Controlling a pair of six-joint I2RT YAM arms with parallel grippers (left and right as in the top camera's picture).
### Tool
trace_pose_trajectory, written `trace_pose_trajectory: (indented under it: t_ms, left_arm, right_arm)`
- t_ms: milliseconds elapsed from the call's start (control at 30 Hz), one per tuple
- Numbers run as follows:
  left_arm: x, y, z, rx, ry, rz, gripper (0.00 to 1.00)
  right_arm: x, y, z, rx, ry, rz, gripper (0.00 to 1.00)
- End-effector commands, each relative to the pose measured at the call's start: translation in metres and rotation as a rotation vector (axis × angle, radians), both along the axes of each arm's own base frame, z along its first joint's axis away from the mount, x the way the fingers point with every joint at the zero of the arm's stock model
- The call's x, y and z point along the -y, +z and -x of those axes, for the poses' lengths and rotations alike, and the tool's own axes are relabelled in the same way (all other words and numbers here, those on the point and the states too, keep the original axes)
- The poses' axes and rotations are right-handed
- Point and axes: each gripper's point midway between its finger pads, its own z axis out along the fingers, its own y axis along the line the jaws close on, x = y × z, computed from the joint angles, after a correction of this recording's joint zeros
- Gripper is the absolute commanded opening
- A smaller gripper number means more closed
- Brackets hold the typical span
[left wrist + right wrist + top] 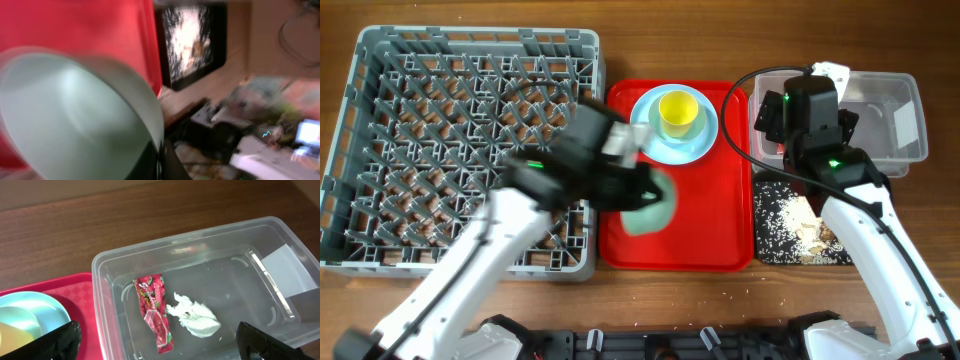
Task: Sort waste into correct bins and load items into the dishwasher rack
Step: 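Lift the green bowl into the dish rack and release it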
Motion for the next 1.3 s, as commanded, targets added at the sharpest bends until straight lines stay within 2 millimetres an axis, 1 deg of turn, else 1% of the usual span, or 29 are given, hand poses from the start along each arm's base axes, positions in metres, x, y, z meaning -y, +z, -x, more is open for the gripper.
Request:
trace_pose_trajectory:
  t_ms: [0, 67, 133, 200, 267, 367, 400, 467, 567, 600, 667, 733, 800, 867, 900, 933, 1000, 1067, 1100, 1167, 1200, 1267]
  left_arm:
    - [-0.046, 0.064, 0.008, 0.027, -0.108, 0.427, 0.04]
    - [-0.087, 0.061, -0.008, 0.068, 0.012, 0.426, 0.04]
    - [-0.116, 0.056, -0.013, 0.057, 0.104, 0.421, 0.04]
    - [-0.13, 0.049, -0.014, 0.053, 0.134, 0.405, 0.04]
    - [-0.145, 0.033, -0.02, 0.008, 0.184, 0.364, 0.04]
    - [-0.152, 0.012, -0.026, -0.087, 0.23, 0.387, 0.04]
    - [-0.151, 0.003, -0.027, -0.13, 0.24, 0.416, 0.04]
    - [-0.149, -0.008, -0.028, -0.172, 0.245, 0.474, 0.04]
    - [-0.146, -0.028, -0.023, -0.236, 0.247, 0.506, 0.04]
    - [-0.146, -0.033, -0.022, -0.263, 0.252, 0.51, 0.04]
    - [-0.148, -0.037, -0.023, -0.253, 0.25, 0.507, 0.04]
    - [-0.162, -0.047, -0.024, -0.238, 0.273, 0.457, 0.04]
    - [-0.178, -0.052, -0.025, -0.236, 0.32, 0.431, 0.04]
    - [-0.2, -0.055, -0.028, -0.227, 0.397, 0.424, 0.06]
    - [-0.206, -0.056, -0.027, -0.227, 0.416, 0.417, 0.09]
    - [-0.213, -0.059, -0.026, -0.228, 0.433, 0.405, 0.16]
    - [-0.219, -0.06, -0.026, -0.228, 0.455, 0.397, 0.42]
    - [-0.22, -0.06, -0.026, -0.226, 0.458, 0.397, 0.53]
    - [-0.22, -0.06, -0.026, -0.226, 0.458, 0.398, 0.63]
    - [-0.221, -0.059, -0.027, -0.227, 0.462, 0.397, 0.67]
    - [-0.223, -0.058, -0.029, -0.233, 0.472, 0.394, 0.72]
    - [-0.23, -0.05, -0.035, -0.232, 0.506, 0.388, 0.75]
  right_arm:
    - [0.003, 0.008, -0.002, 0.019, -0.011, 0.004, 1.0]
    - [0.003, 0.008, -0.002, 0.019, -0.011, 0.004, 1.0]
    - [0.003, 0.008, -0.002, 0.019, -0.011, 0.004, 1.0]
    - [0.003, 0.008, -0.002, 0.019, -0.011, 0.003, 1.0]
    - [0.003, 0.007, -0.002, 0.018, -0.011, 0.004, 1.0]
    - [0.003, 0.008, -0.002, 0.019, -0.011, 0.003, 1.0]
    - [0.003, 0.007, -0.002, 0.018, -0.011, 0.004, 1.0]
    - [0.003, 0.007, -0.002, 0.018, -0.011, 0.004, 1.0]
    - [0.003, 0.008, -0.002, 0.019, -0.011, 0.003, 1.0]
    - [0.003, 0.008, -0.002, 0.019, -0.011, 0.003, 1.0]
    - [0.003, 0.008, -0.002, 0.019, -0.011, 0.004, 1.0]
    - [0.003, 0.007, -0.002, 0.018, -0.011, 0.004, 1.0]
    - [0.003, 0.008, -0.002, 0.019, -0.011, 0.003, 1.0]
    - [0.003, 0.008, -0.002, 0.019, -0.011, 0.003, 1.0]
    - [0.003, 0.008, -0.002, 0.019, -0.011, 0.003, 1.0]
    - [0.003, 0.008, -0.002, 0.019, -0.011, 0.003, 1.0]
    - [0.003, 0.008, -0.002, 0.019, -0.011, 0.003, 1.0]
    - [0.003, 0.008, -0.002, 0.019, -0.011, 0.003, 1.0]
    - [0.003, 0.008, -0.002, 0.019, -0.011, 0.003, 1.0]
    - [0.003, 0.008, -0.002, 0.019, -0.011, 0.003, 1.0]
    - [0.003, 0.008, -0.002, 0.019, -0.011, 0.004, 1.0]
    - [0.003, 0.008, -0.002, 0.019, -0.011, 0.003, 1.0]
